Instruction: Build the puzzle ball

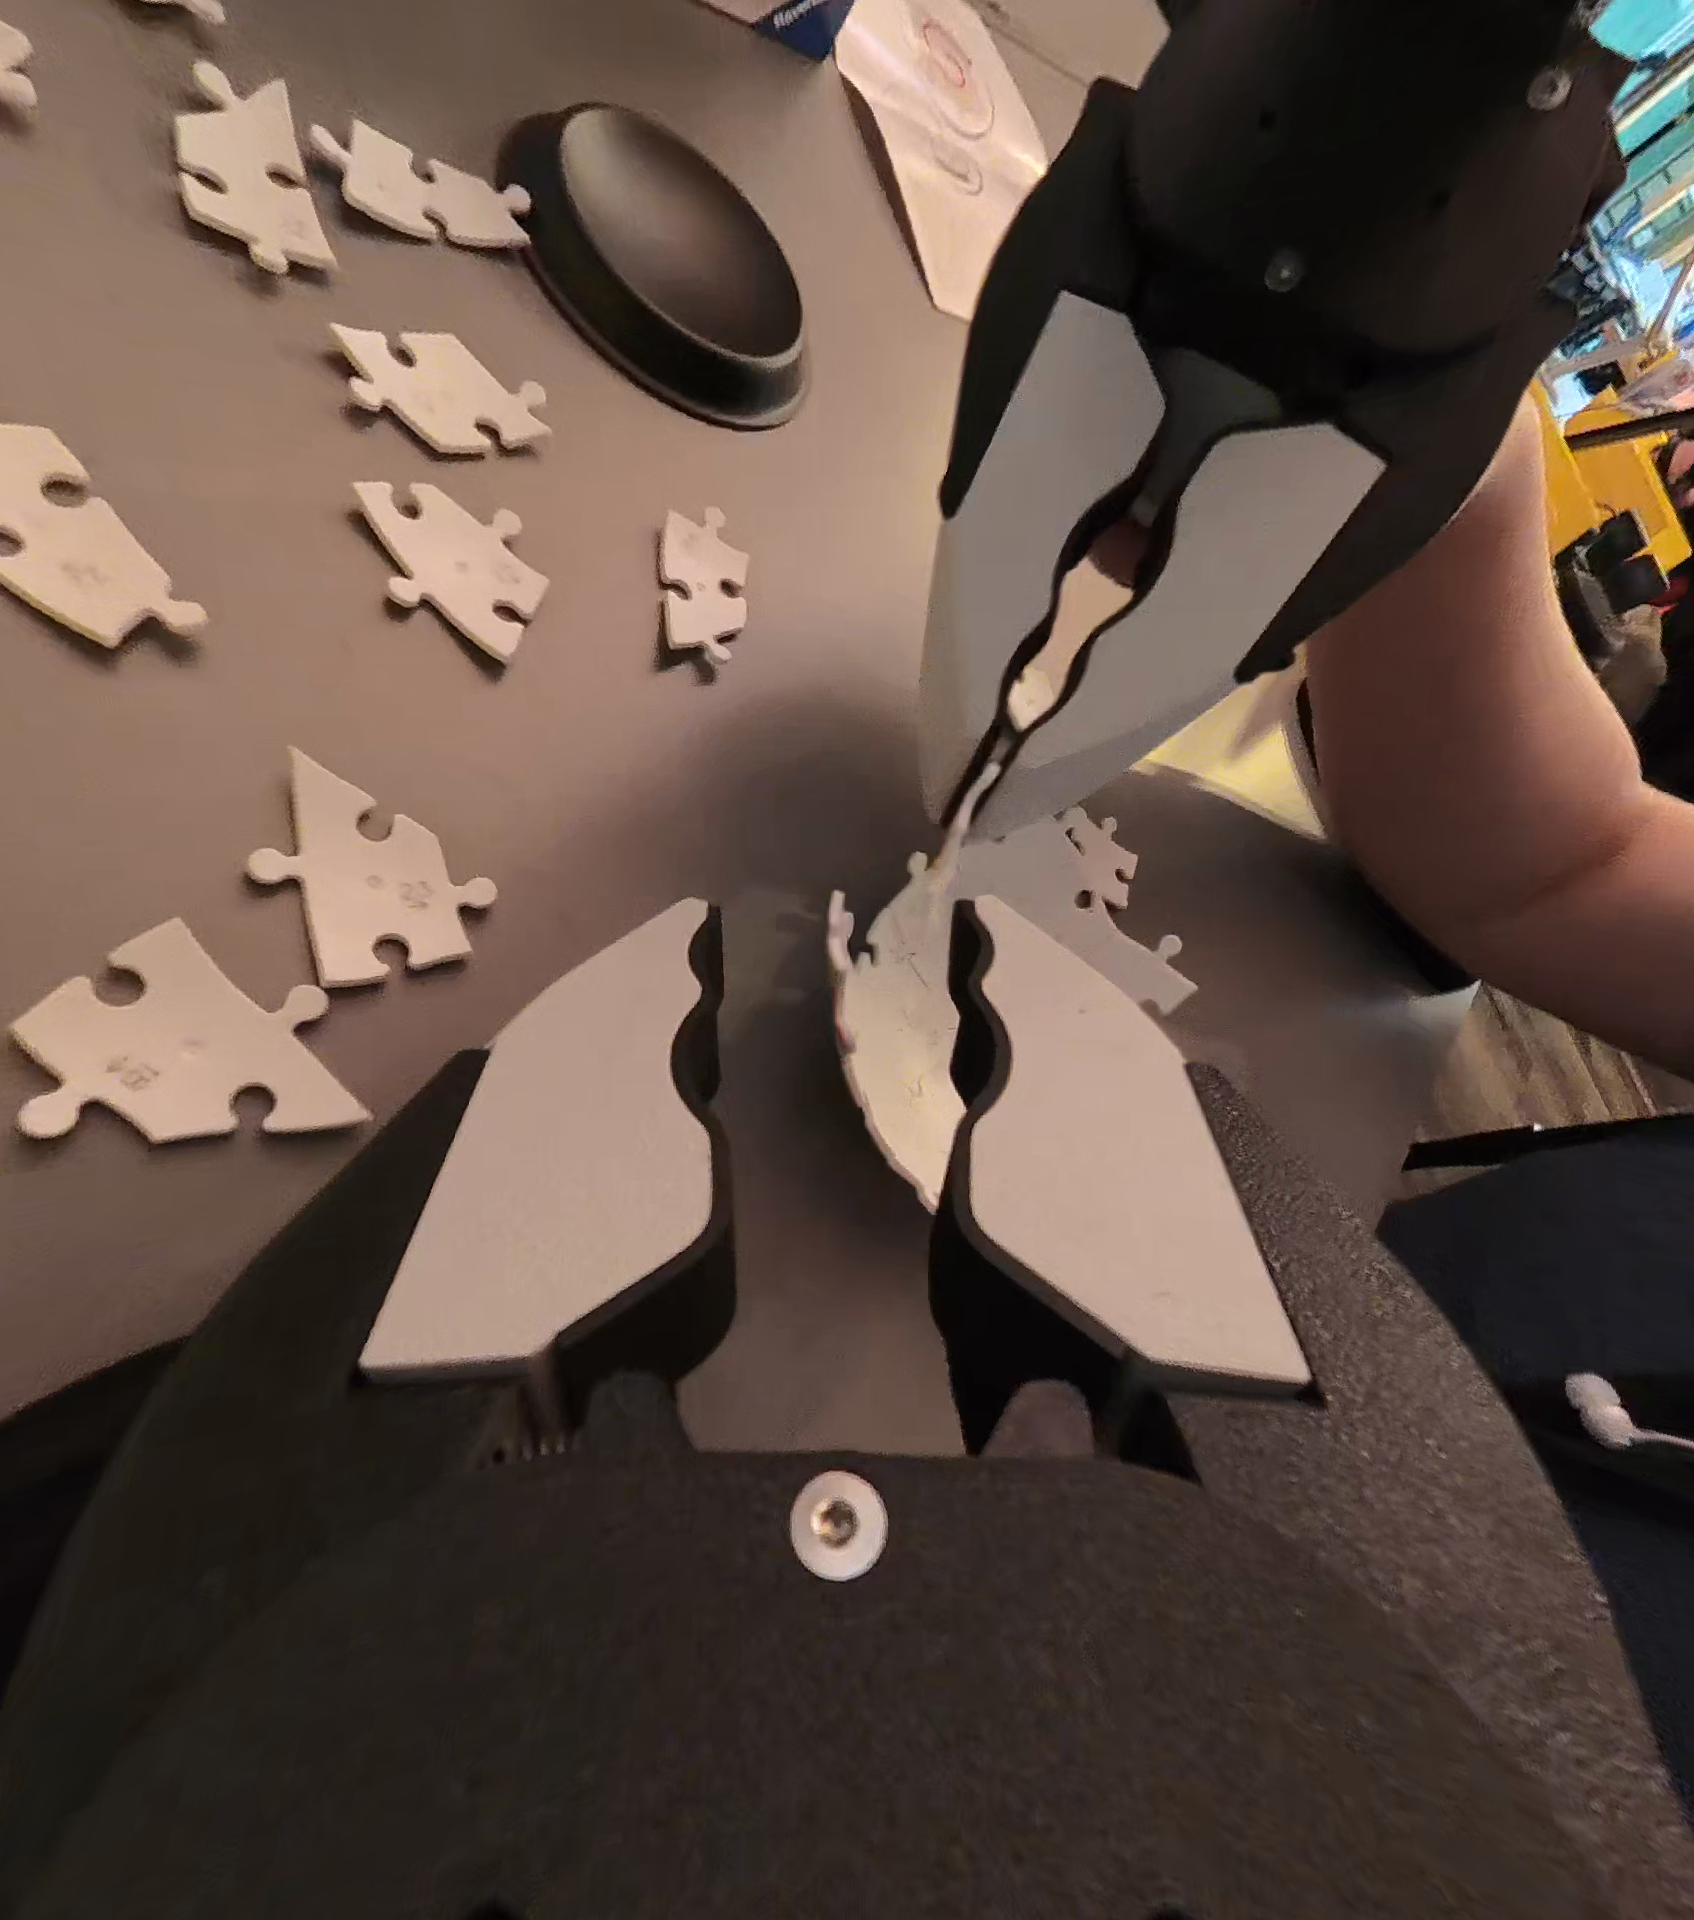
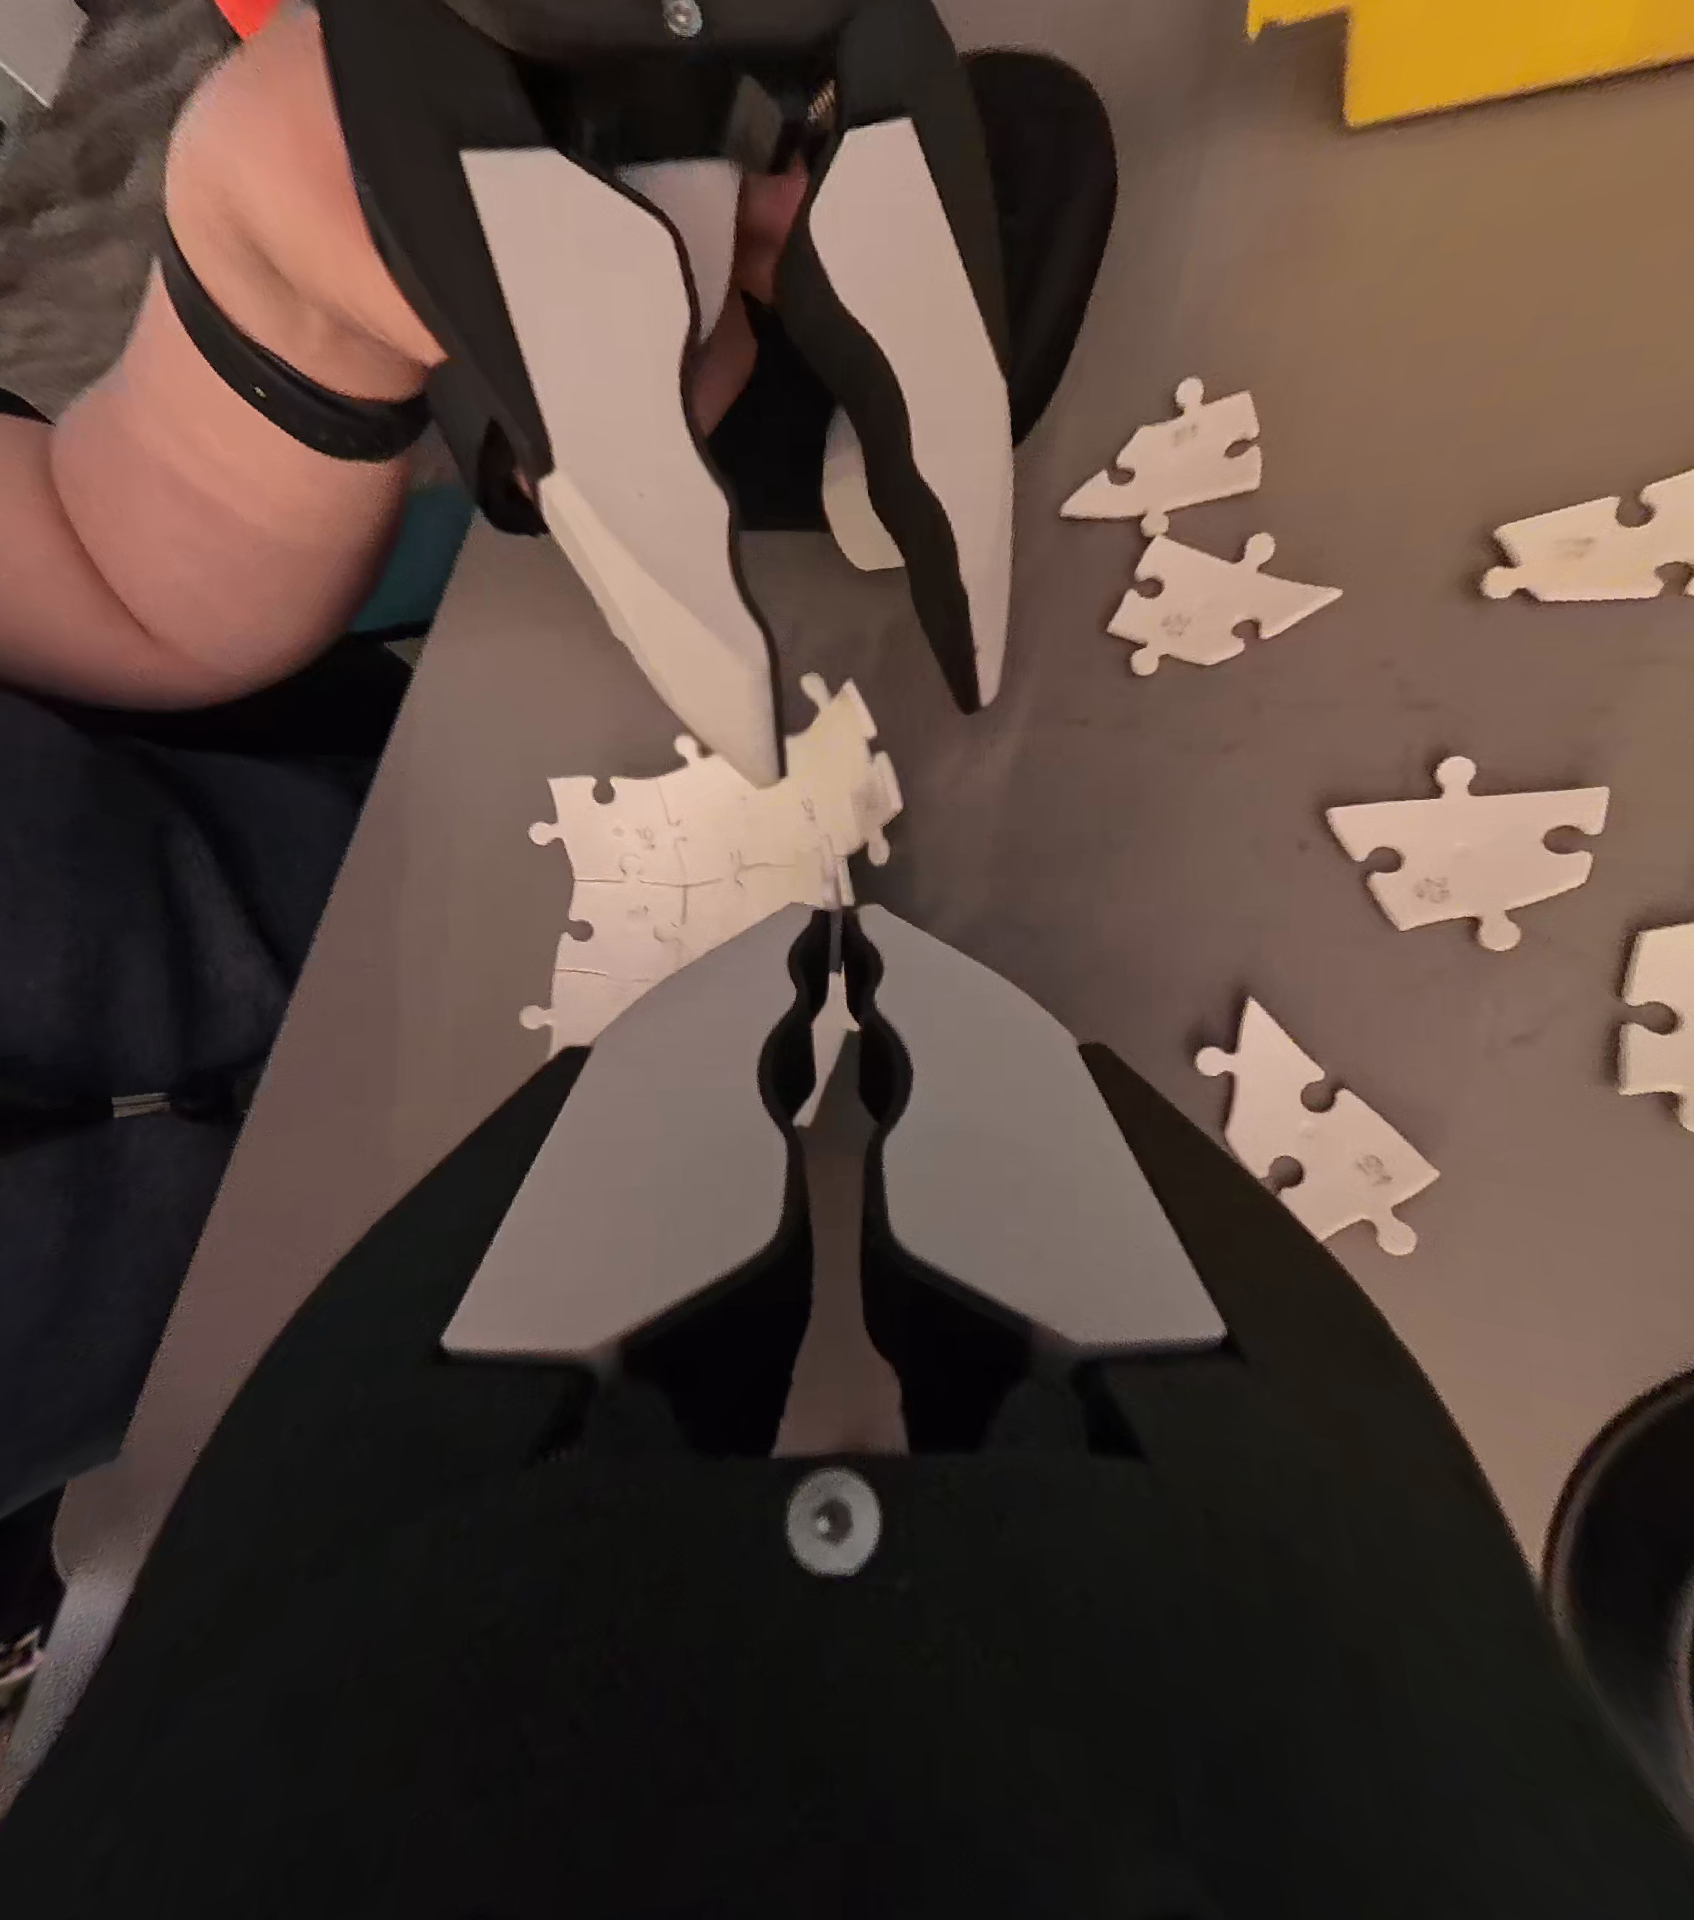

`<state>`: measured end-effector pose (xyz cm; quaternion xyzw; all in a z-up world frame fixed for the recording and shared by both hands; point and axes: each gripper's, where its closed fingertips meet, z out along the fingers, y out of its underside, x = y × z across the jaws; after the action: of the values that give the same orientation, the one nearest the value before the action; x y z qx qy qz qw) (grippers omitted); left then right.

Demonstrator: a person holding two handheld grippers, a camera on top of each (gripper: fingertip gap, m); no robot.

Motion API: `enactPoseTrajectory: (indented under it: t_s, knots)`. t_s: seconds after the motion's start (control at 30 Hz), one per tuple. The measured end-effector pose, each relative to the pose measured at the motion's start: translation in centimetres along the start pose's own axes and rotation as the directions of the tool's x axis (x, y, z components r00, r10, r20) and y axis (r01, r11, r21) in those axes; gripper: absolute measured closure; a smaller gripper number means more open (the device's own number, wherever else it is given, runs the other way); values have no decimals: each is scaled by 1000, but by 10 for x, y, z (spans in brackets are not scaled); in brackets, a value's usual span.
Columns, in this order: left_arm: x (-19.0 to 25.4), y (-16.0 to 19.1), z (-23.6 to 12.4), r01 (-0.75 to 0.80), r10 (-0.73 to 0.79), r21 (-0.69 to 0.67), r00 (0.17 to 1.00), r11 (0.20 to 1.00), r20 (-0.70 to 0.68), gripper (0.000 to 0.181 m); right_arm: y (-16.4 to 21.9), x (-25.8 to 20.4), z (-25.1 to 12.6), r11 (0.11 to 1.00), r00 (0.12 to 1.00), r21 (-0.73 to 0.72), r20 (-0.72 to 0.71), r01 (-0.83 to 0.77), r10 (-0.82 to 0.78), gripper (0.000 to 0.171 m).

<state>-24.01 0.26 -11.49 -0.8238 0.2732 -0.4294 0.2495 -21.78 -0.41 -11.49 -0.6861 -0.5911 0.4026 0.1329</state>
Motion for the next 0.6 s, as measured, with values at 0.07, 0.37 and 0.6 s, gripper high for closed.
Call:
enactPoseTrajectory:
  t_s: [0.07,0.37,0.6]
  knots:
    - [1,5,4,8,-8,-38,1000,999,-24,140,5,3,5,999,1000,-33,-17,21,-22,168]
    - [3,21,14,11,-20,-159,998,987,-54,148,6,4,10,999,1000,-46,12,17,-17,168]
    - [-1,27,21,14,-18,-225,1000,974,-18,157,8,7,13,999,1000,-52,10,13,-12,168]
